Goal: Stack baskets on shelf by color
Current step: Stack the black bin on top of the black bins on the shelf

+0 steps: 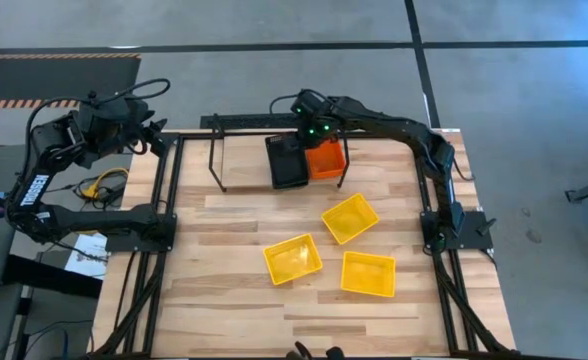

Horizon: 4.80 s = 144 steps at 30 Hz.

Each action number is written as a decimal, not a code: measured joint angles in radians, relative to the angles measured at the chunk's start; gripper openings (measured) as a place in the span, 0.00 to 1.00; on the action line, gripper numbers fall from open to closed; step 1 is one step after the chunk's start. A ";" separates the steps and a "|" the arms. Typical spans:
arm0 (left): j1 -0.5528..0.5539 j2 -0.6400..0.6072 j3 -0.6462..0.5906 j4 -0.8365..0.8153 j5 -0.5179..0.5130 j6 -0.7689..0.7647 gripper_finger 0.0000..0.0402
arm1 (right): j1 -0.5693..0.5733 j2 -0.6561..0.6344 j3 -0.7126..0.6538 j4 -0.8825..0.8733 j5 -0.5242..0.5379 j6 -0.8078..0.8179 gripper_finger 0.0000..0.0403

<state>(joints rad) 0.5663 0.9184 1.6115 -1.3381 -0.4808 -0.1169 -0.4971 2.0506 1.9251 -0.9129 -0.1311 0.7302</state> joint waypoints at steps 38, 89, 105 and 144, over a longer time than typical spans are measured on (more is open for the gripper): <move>0.000 0.000 0.000 0.000 0.000 -0.004 0.40 | 0.025 -0.002 0.053 0.070 0.000 -0.087 0.30; 0.000 0.000 0.000 -0.051 0.004 -0.068 0.40 | 0.045 0.182 0.344 0.059 -0.074 -0.295 0.09; 0.000 0.000 0.000 -0.068 0.003 -0.079 0.40 | 0.045 0.209 0.328 0.036 -0.040 -0.313 0.04; 0.000 0.000 0.000 -0.108 0.006 -0.116 0.40 | 0.114 0.316 0.426 -0.032 -0.025 -0.334 0.03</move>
<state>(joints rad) 0.5659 0.9180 1.6115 -1.4462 -0.4753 -0.2329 -0.3827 2.3669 2.3508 -0.9444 -0.1563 0.3957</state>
